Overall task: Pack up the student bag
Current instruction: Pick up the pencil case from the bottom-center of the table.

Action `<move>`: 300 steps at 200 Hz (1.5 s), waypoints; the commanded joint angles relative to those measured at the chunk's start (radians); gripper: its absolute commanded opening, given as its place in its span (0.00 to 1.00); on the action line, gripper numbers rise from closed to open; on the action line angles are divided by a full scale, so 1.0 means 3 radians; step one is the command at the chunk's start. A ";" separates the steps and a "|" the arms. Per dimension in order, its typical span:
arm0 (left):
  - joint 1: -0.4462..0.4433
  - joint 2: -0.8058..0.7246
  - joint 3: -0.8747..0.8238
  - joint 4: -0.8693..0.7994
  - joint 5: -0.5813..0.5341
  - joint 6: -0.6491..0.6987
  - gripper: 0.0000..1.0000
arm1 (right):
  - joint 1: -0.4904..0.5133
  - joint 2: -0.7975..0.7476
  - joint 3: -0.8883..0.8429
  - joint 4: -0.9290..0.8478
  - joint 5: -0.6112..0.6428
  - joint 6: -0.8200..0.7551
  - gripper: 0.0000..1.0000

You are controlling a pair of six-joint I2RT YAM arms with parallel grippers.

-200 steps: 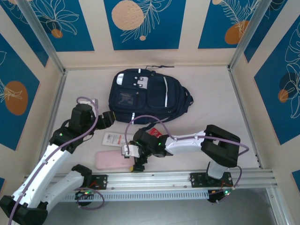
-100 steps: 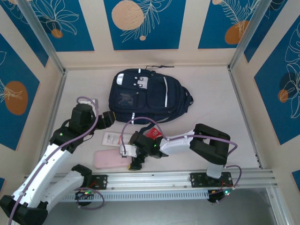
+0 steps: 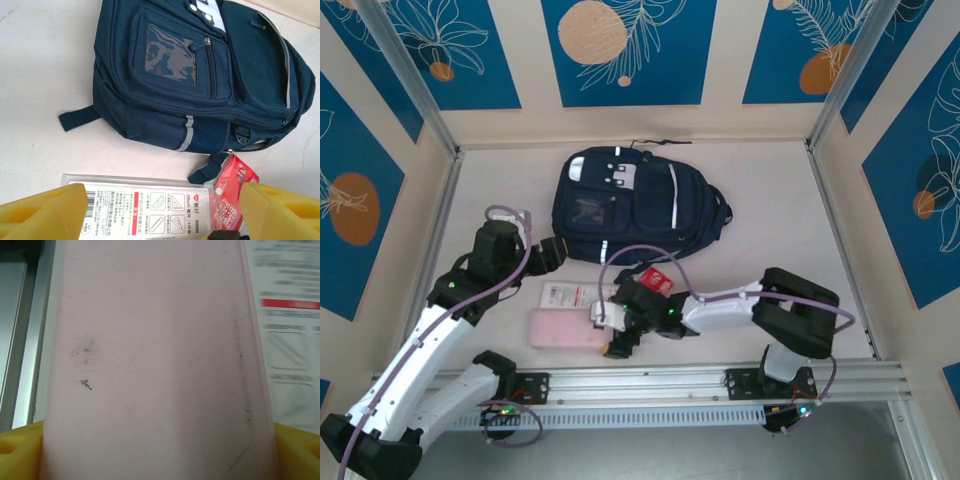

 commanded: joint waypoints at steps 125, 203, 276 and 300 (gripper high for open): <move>0.0019 0.0380 -0.0022 0.0862 0.1012 -0.1084 0.93 | -0.0706 -0.1949 -0.0830 0.0291 0.0195 0.1066 0.66; -0.0007 0.0612 -0.0427 0.2191 0.1720 -0.1970 0.74 | -0.0834 -0.2222 -0.0890 0.0276 0.0190 0.1369 0.65; -0.0103 0.0763 -0.0562 0.2496 0.1666 -0.2136 0.51 | -0.0919 -0.2120 -0.0731 0.0210 0.0094 0.1492 0.64; -0.0113 0.0791 -0.0563 0.2508 0.1635 -0.2129 0.42 | -0.0919 -0.2129 -0.0747 0.0195 0.0048 0.1514 0.64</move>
